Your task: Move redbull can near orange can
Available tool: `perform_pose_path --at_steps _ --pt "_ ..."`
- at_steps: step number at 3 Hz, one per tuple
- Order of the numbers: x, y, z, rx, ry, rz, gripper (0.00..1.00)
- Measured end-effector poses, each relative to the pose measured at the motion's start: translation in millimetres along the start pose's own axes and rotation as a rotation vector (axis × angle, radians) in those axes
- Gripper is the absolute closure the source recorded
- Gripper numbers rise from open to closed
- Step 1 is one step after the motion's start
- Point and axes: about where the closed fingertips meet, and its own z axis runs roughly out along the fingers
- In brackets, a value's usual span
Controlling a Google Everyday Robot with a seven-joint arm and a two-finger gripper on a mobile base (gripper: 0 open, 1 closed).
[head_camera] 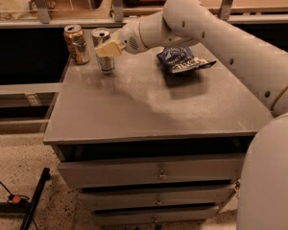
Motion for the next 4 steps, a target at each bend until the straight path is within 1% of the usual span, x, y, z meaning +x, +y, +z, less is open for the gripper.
perform_pose_path --at_steps 2,3,4 --pt "1.7 -9.8 22.4 -0.053 -0.004 -0.004 1.0" --pt "3.8 -13.9 30.3 -0.056 0.008 -0.012 0.84" --pt "4.4 -15.3 35.9 -0.062 0.009 -0.016 0.59"
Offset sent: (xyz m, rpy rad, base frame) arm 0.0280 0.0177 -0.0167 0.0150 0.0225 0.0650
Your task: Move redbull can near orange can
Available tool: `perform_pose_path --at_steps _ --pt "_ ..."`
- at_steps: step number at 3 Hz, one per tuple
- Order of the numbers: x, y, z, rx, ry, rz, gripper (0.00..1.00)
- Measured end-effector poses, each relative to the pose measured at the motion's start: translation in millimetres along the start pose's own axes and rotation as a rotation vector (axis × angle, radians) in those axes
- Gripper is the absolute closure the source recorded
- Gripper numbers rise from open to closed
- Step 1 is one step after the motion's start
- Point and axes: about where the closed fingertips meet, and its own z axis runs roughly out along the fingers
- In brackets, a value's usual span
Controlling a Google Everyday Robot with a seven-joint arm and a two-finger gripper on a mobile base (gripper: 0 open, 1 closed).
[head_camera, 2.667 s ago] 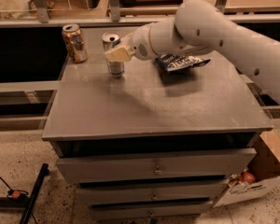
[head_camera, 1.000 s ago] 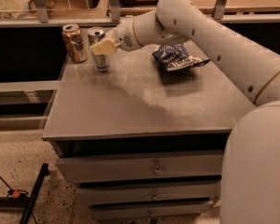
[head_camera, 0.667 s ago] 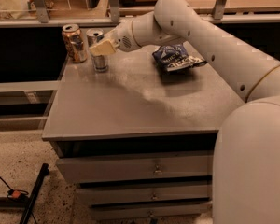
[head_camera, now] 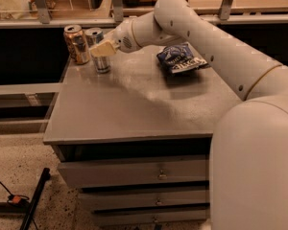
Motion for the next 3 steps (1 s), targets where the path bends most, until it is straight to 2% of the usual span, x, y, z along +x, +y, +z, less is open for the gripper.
perform_pose_path --at_steps 2,3 --pt "1.2 -2.7 0.7 -0.002 -0.021 0.009 0.13" --pt "2.8 -5.4 -3.5 0.015 -0.02 0.011 0.0"
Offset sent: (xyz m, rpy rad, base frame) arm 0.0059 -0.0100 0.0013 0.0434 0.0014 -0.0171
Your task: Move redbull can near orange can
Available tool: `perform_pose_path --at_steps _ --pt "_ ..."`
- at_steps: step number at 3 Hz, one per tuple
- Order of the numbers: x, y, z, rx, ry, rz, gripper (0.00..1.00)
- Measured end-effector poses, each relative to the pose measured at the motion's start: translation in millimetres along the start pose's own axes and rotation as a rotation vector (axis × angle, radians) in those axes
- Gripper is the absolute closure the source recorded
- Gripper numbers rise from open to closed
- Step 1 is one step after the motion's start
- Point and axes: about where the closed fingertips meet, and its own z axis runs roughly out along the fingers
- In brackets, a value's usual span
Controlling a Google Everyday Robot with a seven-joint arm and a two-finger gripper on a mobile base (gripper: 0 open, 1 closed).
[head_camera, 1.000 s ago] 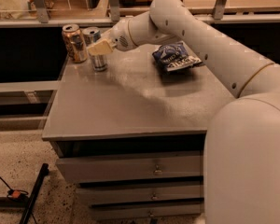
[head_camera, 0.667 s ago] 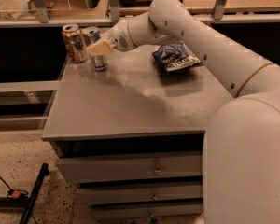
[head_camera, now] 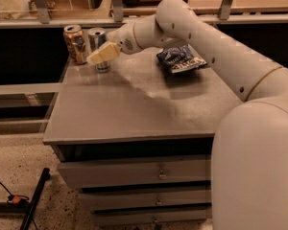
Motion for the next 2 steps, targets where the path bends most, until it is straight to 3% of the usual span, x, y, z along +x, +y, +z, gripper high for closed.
perform_pose_path --at_steps 1,2 --pt "0.4 -2.2 -6.3 0.022 0.01 -0.004 0.0" --pt "0.6 -1.3 -19.9 -0.016 0.042 0.005 0.0"
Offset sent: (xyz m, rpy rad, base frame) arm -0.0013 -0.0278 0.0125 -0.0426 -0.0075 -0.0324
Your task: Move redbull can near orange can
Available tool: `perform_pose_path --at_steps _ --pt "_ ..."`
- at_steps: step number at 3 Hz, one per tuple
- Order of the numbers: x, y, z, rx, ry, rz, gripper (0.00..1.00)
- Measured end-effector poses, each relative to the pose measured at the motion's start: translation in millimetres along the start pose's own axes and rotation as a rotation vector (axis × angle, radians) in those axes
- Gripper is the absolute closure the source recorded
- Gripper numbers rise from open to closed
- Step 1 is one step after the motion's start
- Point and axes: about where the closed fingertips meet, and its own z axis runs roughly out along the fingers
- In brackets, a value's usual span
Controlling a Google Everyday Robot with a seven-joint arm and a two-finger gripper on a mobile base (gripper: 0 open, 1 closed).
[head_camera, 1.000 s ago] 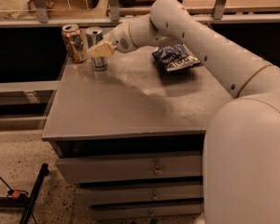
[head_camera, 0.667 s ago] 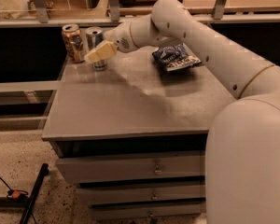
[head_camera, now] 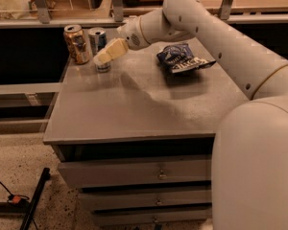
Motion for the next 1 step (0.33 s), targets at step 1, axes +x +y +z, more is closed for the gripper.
perform_pose_path --at_steps 1 --pt "1.2 5.3 0.2 -0.022 0.009 -0.002 0.0"
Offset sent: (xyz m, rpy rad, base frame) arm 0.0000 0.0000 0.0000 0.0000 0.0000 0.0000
